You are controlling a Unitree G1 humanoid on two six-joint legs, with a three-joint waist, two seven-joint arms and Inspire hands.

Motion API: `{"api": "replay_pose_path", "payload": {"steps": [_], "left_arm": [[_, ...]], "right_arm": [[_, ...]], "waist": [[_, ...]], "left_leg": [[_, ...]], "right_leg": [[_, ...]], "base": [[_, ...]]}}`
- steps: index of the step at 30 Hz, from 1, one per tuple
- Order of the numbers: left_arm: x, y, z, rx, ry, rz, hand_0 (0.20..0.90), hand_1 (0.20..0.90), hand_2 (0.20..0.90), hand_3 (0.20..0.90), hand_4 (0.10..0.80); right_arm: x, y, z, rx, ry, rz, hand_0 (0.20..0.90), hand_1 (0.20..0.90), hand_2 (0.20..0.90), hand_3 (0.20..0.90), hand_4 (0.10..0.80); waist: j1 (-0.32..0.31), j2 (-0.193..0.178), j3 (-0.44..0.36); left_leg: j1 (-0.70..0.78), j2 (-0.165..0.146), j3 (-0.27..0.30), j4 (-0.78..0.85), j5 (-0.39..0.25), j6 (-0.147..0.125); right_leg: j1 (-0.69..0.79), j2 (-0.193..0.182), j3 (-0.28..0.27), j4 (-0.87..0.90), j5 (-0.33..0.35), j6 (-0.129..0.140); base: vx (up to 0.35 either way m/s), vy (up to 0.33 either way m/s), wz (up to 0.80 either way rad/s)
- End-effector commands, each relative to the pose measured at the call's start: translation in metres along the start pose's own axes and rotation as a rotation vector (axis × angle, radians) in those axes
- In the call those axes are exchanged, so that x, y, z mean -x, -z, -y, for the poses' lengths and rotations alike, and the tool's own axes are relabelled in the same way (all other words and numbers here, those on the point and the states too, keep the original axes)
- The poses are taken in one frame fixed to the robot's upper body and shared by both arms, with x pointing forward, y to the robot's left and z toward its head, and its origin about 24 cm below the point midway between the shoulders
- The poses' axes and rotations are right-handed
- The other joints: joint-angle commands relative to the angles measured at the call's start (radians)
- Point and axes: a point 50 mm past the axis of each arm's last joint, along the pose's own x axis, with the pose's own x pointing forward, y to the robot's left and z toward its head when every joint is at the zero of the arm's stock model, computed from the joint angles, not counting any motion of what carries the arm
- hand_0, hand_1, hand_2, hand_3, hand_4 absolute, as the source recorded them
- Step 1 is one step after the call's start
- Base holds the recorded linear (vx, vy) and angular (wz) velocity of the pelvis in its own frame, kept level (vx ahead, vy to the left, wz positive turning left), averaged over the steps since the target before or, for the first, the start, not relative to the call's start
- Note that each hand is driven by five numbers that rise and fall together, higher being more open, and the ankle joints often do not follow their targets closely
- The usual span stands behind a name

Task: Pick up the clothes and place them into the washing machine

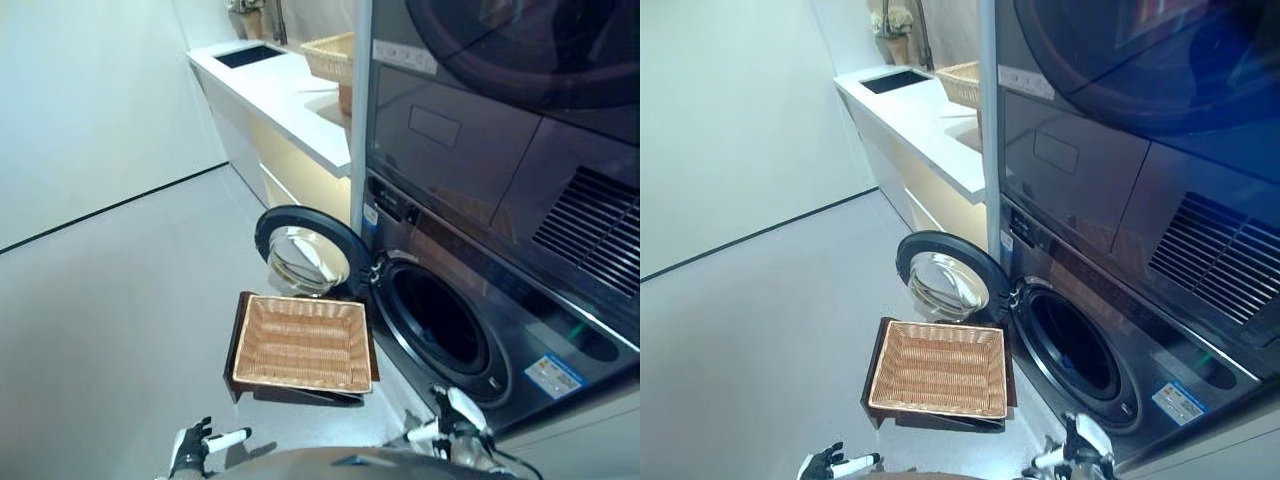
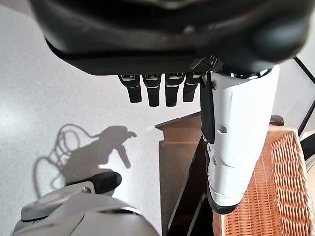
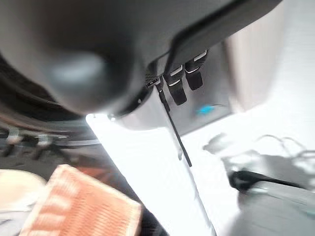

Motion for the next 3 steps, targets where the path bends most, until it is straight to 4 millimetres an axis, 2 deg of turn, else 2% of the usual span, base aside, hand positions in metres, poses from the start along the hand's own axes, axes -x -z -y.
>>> {"api": "replay_pose_path", "payload": {"steps": [1,3], "left_arm": [[-0.0088,-0.0305,-0.0137,-0.035,-0.029,0.082,0.9,0.9,0.9,0.9,0.8],[-0.0086,-0.0313,-0.0099,-0.034,-0.015,0.082,0.9,0.9,0.9,0.9,0.8]], "right_arm": [[-0.0032,-0.0114,0.0021,-0.048,-0.004,0.015,0.9,0.9,0.9,0.9,0.8],[-0.0012,-0.0039,-0.0024,-0.068,-0.023,-0.027,0.9,0.9,0.9,0.9,0.8]], "waist": [[-0.018,-0.049,0.025],[-0.027,-0.055,0.02]], "left_leg": [[0.023,-0.038,0.044,-0.031,0.035,-0.031],[0.029,-0.031,0.045,-0.031,0.035,-0.033]], "right_leg": [[0.13,-0.034,0.021,-0.143,0.086,0.036],[0.14,-0.028,0.016,-0.143,0.084,0.033]], "base": [[-0.002,-0.045,0.0],[0.002,-0.015,-0.02]]}}
